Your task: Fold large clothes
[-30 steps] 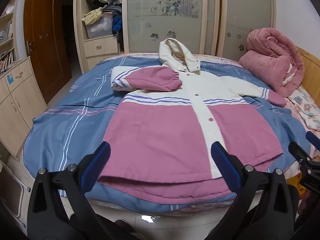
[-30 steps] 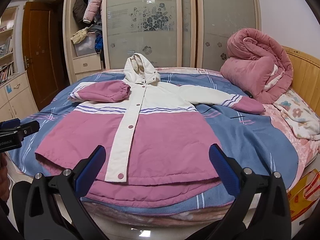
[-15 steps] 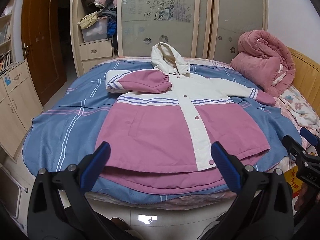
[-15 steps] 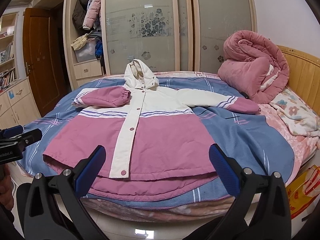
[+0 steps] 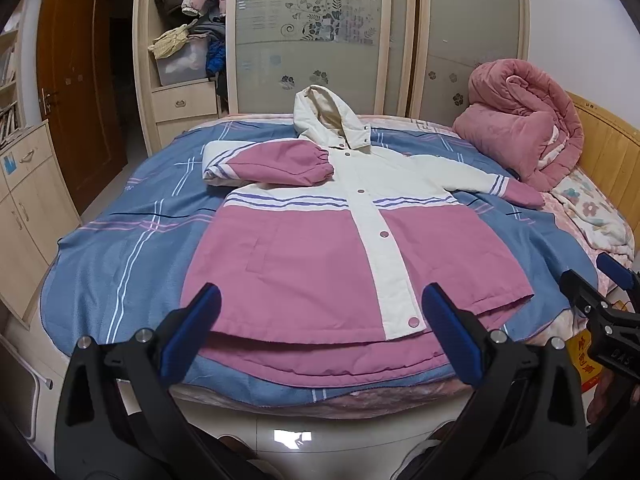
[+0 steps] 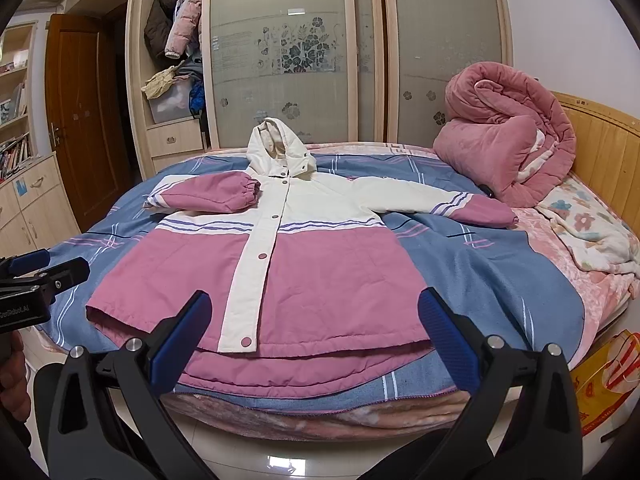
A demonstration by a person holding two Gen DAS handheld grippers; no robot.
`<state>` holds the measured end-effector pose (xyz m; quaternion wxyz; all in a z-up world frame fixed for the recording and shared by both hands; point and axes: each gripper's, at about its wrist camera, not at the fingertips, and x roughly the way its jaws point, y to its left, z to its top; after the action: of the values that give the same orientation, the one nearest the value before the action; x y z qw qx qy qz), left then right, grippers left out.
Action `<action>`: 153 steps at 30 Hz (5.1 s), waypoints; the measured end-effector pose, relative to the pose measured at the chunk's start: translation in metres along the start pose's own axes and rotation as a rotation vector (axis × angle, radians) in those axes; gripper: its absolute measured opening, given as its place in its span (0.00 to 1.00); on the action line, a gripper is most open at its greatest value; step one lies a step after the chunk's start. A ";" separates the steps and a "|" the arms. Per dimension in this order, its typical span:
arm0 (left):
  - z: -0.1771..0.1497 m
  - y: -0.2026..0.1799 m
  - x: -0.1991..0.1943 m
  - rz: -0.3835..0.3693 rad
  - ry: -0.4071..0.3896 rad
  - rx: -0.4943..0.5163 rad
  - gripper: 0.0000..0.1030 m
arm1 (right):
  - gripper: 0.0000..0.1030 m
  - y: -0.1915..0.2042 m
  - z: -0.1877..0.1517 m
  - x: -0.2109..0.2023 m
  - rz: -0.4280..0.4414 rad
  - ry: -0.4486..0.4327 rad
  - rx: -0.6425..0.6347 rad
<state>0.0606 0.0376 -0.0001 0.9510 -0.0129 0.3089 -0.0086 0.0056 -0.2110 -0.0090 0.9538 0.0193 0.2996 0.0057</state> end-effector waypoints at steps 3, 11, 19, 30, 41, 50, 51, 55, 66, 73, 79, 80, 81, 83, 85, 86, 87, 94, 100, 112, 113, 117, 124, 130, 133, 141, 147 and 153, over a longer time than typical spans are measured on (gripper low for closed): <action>0.000 0.002 0.004 -0.011 0.004 -0.006 0.98 | 0.99 0.001 0.001 0.005 0.014 0.017 0.004; 0.010 0.009 0.016 -0.051 -0.010 -0.011 0.98 | 0.99 -0.003 0.029 0.034 0.148 0.083 0.093; 0.070 0.014 0.010 -0.180 -0.005 0.079 0.98 | 0.99 -0.006 0.097 0.100 0.363 0.154 0.274; 0.095 0.057 0.019 -0.338 -0.063 -0.063 0.98 | 0.94 0.039 0.143 0.261 0.582 0.378 0.424; 0.096 0.066 0.037 -0.284 -0.050 -0.009 0.98 | 0.62 0.078 0.129 0.428 0.564 0.576 0.659; 0.096 0.068 0.050 -0.213 -0.037 0.053 0.98 | 0.45 0.100 0.126 0.516 0.460 0.595 0.734; 0.096 0.067 0.050 -0.215 -0.037 0.056 0.98 | 0.30 0.103 0.127 0.519 0.454 0.601 0.729; 0.094 0.062 0.054 -0.222 -0.029 0.085 0.98 | 0.15 0.110 0.151 0.506 0.429 0.520 0.645; 0.089 0.040 0.059 -0.250 -0.008 0.144 0.98 | 0.15 0.043 0.293 0.376 0.337 0.051 0.307; 0.086 0.027 0.069 -0.269 0.027 0.167 0.98 | 0.15 -0.057 0.221 0.413 0.124 0.167 0.389; 0.085 0.022 0.081 -0.221 0.058 0.170 0.98 | 0.53 -0.058 0.145 0.458 -0.022 0.293 0.393; 0.085 0.022 0.082 -0.216 0.062 0.172 0.98 | 0.74 -0.059 0.139 0.454 -0.042 0.280 0.394; 0.084 0.022 0.084 -0.207 0.066 0.173 0.98 | 0.80 -0.061 0.137 0.449 -0.060 0.264 0.398; 0.084 0.022 0.086 -0.194 0.069 0.170 0.98 | 0.84 -0.069 0.134 0.426 -0.084 0.214 0.407; 0.084 0.024 0.088 -0.175 0.071 0.161 0.98 | 0.84 -0.070 0.132 0.395 -0.057 0.180 0.400; 0.084 0.025 0.089 -0.163 0.072 0.157 0.98 | 0.84 -0.070 0.130 0.370 -0.036 0.155 0.381; 0.084 0.026 0.090 -0.148 0.071 0.152 0.98 | 0.84 -0.067 0.128 0.346 -0.030 0.135 0.351; 0.082 0.027 0.086 -0.091 0.042 0.105 0.98 | 0.99 -0.047 0.081 0.159 -0.119 0.030 0.091; 0.068 0.020 0.067 0.001 -0.006 0.103 0.98 | 0.99 -0.022 0.047 0.080 -0.147 0.088 0.003; 0.006 0.012 0.025 0.133 0.060 0.024 0.98 | 0.99 0.006 0.021 0.015 -0.034 0.042 -0.016; 0.006 0.011 0.021 0.143 0.052 0.025 0.98 | 0.99 0.007 0.022 0.013 -0.027 0.035 -0.011; 0.008 0.007 0.009 0.154 0.023 0.043 0.98 | 0.99 0.009 0.023 0.007 -0.017 0.024 -0.014; 0.007 0.002 0.005 0.147 0.035 0.054 0.98 | 0.99 0.006 0.024 0.002 -0.009 0.012 0.000; 0.006 0.001 0.006 0.145 0.041 0.061 0.98 | 0.99 0.007 0.025 0.001 -0.008 0.012 -0.001; 0.006 0.000 0.006 0.140 0.044 0.067 0.98 | 0.99 0.008 0.026 0.002 -0.006 0.015 -0.001; 0.006 0.003 0.007 0.136 0.049 0.066 0.98 | 0.99 0.012 0.028 0.005 -0.004 0.020 -0.008; 0.007 0.004 0.008 0.134 0.053 0.064 0.98 | 0.99 0.013 0.029 0.006 0.000 0.021 -0.011; 0.008 0.004 0.010 0.132 0.055 0.064 0.98 | 0.99 0.016 0.030 0.009 0.003 0.025 -0.016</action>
<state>0.0730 0.0412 0.0006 0.9405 0.0382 0.3348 0.0437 0.0301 -0.1960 0.0110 0.9502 0.0121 0.3114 0.0098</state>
